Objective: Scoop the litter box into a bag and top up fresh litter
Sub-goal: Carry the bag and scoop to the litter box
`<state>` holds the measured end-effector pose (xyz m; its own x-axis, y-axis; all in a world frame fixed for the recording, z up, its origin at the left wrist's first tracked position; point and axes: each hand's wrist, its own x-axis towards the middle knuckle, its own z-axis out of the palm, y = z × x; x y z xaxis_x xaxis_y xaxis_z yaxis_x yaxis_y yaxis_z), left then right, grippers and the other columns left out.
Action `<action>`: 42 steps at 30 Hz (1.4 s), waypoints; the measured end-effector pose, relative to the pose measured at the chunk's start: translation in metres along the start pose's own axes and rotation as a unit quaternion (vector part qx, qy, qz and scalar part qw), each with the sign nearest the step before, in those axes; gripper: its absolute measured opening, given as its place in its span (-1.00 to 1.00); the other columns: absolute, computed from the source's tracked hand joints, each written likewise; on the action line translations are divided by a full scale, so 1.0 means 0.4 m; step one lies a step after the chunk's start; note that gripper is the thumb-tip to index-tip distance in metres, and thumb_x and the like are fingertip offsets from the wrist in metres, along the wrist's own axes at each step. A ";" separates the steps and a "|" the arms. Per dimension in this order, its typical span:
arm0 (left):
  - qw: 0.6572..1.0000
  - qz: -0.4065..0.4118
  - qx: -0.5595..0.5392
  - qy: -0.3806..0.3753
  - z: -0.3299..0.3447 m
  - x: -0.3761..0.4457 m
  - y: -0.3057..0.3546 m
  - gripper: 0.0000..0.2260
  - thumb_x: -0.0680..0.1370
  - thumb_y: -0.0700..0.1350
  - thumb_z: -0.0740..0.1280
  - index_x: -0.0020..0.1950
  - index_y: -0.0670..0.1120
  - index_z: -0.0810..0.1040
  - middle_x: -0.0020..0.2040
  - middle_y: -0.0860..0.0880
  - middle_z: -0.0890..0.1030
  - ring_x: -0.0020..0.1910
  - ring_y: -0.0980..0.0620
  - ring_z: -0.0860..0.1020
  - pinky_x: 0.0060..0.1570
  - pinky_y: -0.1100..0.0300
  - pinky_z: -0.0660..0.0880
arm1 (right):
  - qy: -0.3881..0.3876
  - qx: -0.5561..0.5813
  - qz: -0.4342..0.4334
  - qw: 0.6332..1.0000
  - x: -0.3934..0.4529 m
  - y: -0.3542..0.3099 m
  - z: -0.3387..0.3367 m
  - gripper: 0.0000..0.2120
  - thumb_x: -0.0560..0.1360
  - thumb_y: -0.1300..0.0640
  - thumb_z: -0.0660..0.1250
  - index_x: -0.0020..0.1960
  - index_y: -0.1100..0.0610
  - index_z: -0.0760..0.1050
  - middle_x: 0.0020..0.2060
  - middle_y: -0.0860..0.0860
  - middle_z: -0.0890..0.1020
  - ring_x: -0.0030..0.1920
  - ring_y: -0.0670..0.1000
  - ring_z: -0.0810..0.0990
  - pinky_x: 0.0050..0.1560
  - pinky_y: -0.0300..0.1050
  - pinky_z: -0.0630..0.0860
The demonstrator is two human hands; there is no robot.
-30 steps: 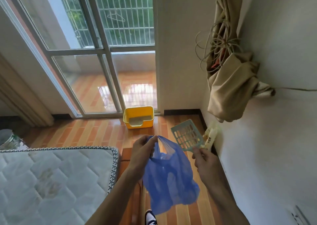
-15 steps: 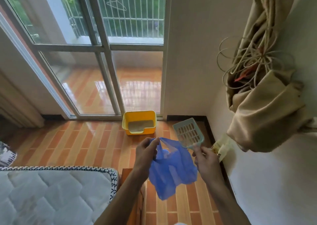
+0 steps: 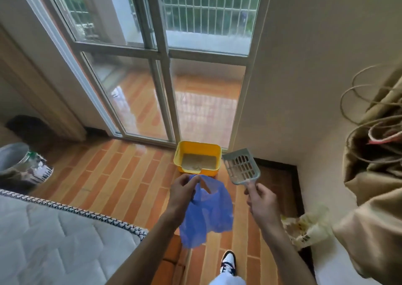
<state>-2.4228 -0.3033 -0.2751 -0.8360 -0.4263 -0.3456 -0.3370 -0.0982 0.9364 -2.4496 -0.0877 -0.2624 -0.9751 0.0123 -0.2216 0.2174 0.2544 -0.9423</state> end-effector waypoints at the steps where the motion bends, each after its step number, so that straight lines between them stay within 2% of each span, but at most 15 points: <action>1: 1.000 -0.003 0.005 0.010 0.004 0.028 0.005 -0.82 0.63 -0.14 0.39 -0.04 -0.27 0.64 -0.46 0.08 0.46 -0.46 0.12 0.40 -0.41 0.23 0.33 | -0.006 -0.003 0.004 1.000 0.039 0.002 0.001 -0.65 0.63 -0.14 0.24 -0.07 0.11 0.59 -0.41 -0.11 0.51 -0.40 -0.10 0.43 -0.45 -0.22 0.35; 4: 0.999 -0.010 0.012 0.049 0.015 0.108 0.015 -0.82 0.62 -0.12 0.40 -0.11 -0.22 0.64 -0.43 0.01 0.45 -0.43 0.05 0.39 -0.37 0.13 0.31 | -0.026 -0.015 0.010 0.999 0.150 0.009 0.003 -0.64 0.63 -0.16 0.22 -0.05 0.11 0.59 -0.40 -0.12 0.50 -0.41 -0.12 0.43 -0.44 -0.24 0.35; 6: 0.997 -0.011 0.021 0.071 0.025 0.157 0.026 -0.81 0.62 -0.15 0.40 -0.20 -0.14 0.63 -0.46 0.08 0.47 -0.46 0.09 0.40 -0.37 0.15 0.32 | -0.046 -0.021 0.010 0.999 0.220 0.006 0.012 -0.65 0.64 -0.14 0.22 -0.05 0.11 0.59 -0.39 -0.11 0.50 -0.40 -0.11 0.43 -0.44 -0.27 0.34; 9: 0.994 -0.021 0.031 0.102 0.032 0.223 0.039 -0.77 0.61 -0.15 0.41 -0.26 -0.06 0.60 -0.47 0.10 0.47 -0.44 0.06 0.40 -0.34 0.13 0.34 | -0.070 -0.033 0.014 0.997 0.306 0.007 0.041 -0.61 0.64 -0.15 0.23 -0.13 0.13 0.58 -0.43 -0.07 0.48 -0.42 -0.05 0.40 -0.39 -0.08 0.33; 11: 0.992 -0.026 0.029 0.119 0.025 0.260 0.041 -0.75 0.61 -0.14 0.41 -0.28 -0.08 0.57 -0.45 0.03 0.45 -0.43 0.01 0.38 -0.33 0.11 0.33 | -0.079 -0.029 0.016 0.996 0.349 0.007 0.068 -0.57 0.63 -0.16 0.25 -0.17 0.17 0.55 -0.48 -0.08 0.43 -0.43 -0.04 0.36 -0.36 -0.02 0.29; 15: 0.990 -0.036 0.020 0.137 0.013 0.328 0.037 -0.75 0.62 -0.11 0.40 -0.23 -0.15 0.53 -0.36 -0.13 0.43 -0.38 -0.03 0.38 -0.34 0.08 0.34 | -0.109 -0.026 0.018 0.994 0.420 -0.012 0.135 -0.56 0.63 -0.16 0.26 -0.20 0.19 0.52 -0.49 -0.10 0.41 -0.44 -0.05 0.34 -0.34 -0.03 0.26; 19: 0.988 -0.058 0.009 0.143 -0.006 0.398 0.030 -0.73 0.62 -0.12 0.41 -0.26 -0.12 0.50 -0.41 -0.09 0.42 -0.44 0.00 0.36 -0.47 0.24 0.33 | -0.121 -0.035 0.015 0.992 0.489 -0.052 0.199 -0.59 0.64 -0.13 0.27 -0.20 0.17 0.54 -0.48 -0.10 0.43 -0.41 -0.06 0.34 -0.36 -0.10 0.26; 23: 0.986 -0.074 -0.015 0.147 -0.040 0.491 0.014 -0.71 0.62 -0.12 0.41 -0.28 -0.14 0.49 -0.38 -0.17 0.40 -0.41 -0.04 0.35 -0.45 0.20 0.34 | -0.123 -0.050 0.015 0.991 0.566 -0.077 0.267 -0.60 0.64 -0.14 0.26 -0.19 0.15 0.56 -0.48 -0.11 0.46 -0.42 -0.10 0.38 -0.36 -0.09 0.30; 28: 0.981 -0.094 -0.030 0.168 -0.062 0.608 -0.004 -0.71 0.63 -0.11 0.39 -0.27 -0.15 0.51 -0.45 -0.06 0.45 -0.48 0.03 0.40 -0.42 0.18 0.37 | -0.134 -0.087 0.015 0.987 0.665 -0.072 0.348 -0.50 0.61 -0.24 0.25 -0.18 0.20 0.52 -0.46 -0.06 0.46 -0.41 -0.05 0.39 -0.34 0.00 0.33; 32: 0.975 -0.104 -0.044 0.192 -0.067 0.680 -0.031 -0.69 0.68 -0.11 0.31 -0.16 -0.30 0.52 -0.45 -0.02 0.45 -0.47 0.06 0.41 -0.37 0.16 0.39 | -0.154 -0.099 0.013 0.983 0.716 -0.063 0.406 -0.53 0.61 -0.22 0.25 -0.22 0.16 0.51 -0.47 -0.07 0.43 -0.42 -0.05 0.35 -0.35 -0.05 0.29; 34: 0.970 -0.109 -0.060 0.207 -0.072 0.722 -0.051 -0.69 0.68 -0.13 0.30 -0.13 -0.36 0.51 -0.43 -0.04 0.46 -0.47 0.06 0.42 -0.39 0.22 0.40 | -0.174 -0.107 0.014 0.979 0.746 -0.052 0.446 -0.51 0.60 -0.24 0.25 -0.21 0.18 0.50 -0.45 -0.07 0.40 -0.41 -0.04 0.32 -0.34 -0.05 0.26; 38: 0.961 -0.128 -0.090 0.229 -0.079 0.815 -0.123 -0.72 0.68 -0.17 0.30 -0.17 -0.32 0.52 -0.45 -0.04 0.46 -0.46 0.06 0.43 -0.35 0.18 0.42 | -0.222 -0.108 0.016 0.969 0.809 0.003 0.527 -0.62 0.61 -0.17 0.29 -0.22 0.09 0.42 -0.43 -0.13 0.39 -0.37 -0.07 0.32 -0.33 -0.04 0.28; 42: 0.958 -0.139 -0.095 0.233 -0.066 0.907 -0.243 -0.72 0.67 -0.17 0.33 -0.13 -0.35 0.50 -0.43 -0.03 0.49 -0.41 0.01 0.47 -0.28 0.09 0.46 | -0.269 -0.144 -0.002 0.952 0.881 0.100 0.598 -0.68 0.58 -0.04 0.38 -0.20 0.13 0.40 -0.43 -0.12 0.42 -0.40 -0.14 0.30 -0.37 -0.24 0.27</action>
<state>-2.6820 -0.4723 -0.4898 -0.4263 -0.7111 -0.5591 -0.3956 -0.4093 0.8222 -2.7736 -0.3045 -0.4383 -0.7945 -0.4667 -0.3885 0.1171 0.5100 -0.8522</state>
